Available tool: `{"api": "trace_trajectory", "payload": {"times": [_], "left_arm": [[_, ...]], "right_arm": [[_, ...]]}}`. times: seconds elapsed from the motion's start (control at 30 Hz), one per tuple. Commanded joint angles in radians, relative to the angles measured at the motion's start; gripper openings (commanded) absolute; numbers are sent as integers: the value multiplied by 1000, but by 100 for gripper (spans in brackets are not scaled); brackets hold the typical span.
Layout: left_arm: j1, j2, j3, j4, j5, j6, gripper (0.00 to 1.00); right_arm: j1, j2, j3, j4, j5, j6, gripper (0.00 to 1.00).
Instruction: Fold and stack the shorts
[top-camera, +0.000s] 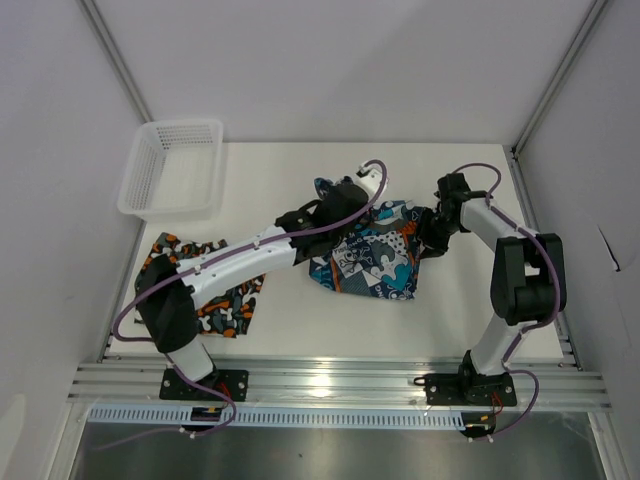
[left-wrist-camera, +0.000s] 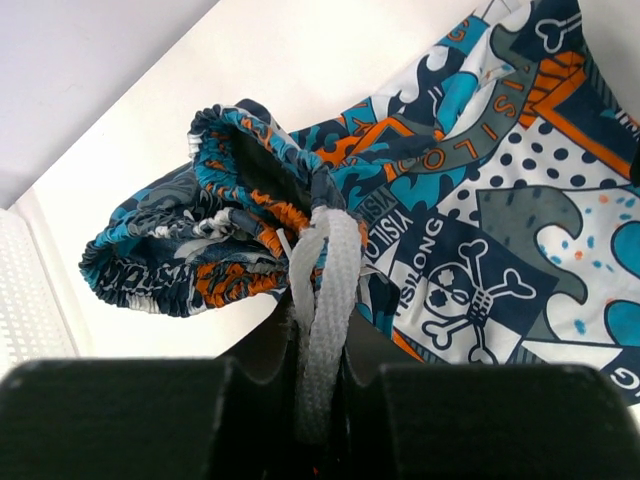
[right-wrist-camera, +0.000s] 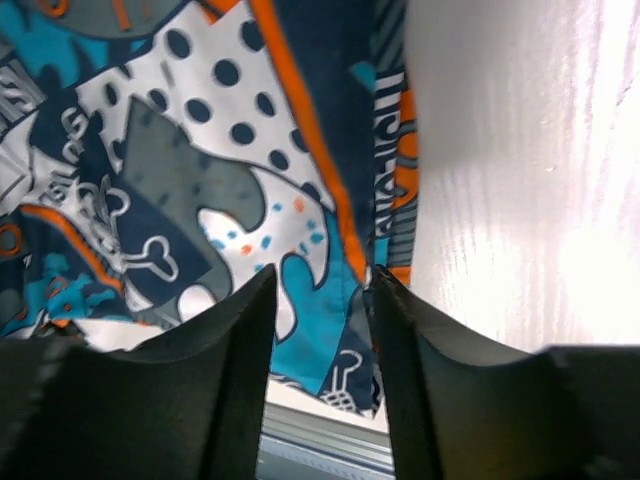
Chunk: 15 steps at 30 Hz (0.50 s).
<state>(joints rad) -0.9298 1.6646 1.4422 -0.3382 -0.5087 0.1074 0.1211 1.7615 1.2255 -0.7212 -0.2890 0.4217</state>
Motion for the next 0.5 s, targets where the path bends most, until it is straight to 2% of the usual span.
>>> {"api": "trace_trajectory", "payload": {"times": [0.0, 0.23, 0.33, 0.47], "left_arm": [[-33, 14, 64, -10, -66, 35, 0], [-99, 72, 106, -19, -131, 70, 0], [-138, 104, 116, -16, -181, 100, 0], [-204, 159, 145, 1, -228, 152, 0]], "right_arm": [[12, 29, 8, 42, 97, -11, 44], [57, 96, 43, 62, 186, 2, 33], [63, 133, 42, 75, 186, 5, 22], [61, 158, 11, 111, 168, 12, 16]]}}
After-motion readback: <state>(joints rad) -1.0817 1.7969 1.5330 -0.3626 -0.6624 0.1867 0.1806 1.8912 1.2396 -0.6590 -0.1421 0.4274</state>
